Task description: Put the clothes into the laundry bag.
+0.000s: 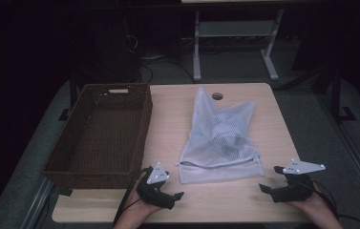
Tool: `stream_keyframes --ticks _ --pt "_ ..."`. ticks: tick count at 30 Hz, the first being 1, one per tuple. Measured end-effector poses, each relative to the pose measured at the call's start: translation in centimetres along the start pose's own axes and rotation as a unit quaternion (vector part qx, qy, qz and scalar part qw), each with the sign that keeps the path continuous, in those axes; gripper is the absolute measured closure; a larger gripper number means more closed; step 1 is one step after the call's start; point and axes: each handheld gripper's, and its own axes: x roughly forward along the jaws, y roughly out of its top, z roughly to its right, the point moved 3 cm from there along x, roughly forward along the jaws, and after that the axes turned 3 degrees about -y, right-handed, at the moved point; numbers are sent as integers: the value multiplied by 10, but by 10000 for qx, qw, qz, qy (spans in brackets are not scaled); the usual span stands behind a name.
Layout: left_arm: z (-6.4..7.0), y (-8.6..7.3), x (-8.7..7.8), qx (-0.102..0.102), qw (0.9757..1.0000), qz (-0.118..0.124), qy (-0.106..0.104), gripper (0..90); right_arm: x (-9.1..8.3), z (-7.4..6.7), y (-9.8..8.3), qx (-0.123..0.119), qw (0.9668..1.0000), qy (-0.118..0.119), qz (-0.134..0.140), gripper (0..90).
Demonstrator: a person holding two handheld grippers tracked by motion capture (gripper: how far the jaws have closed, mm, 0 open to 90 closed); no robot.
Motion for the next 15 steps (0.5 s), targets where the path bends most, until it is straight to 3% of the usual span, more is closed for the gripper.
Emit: stream_keyframes --ticks 15 --pt "-4 -3 0 -26 10000 -13 50 123 4 2 -5 -98 9999 -87 -51 88"
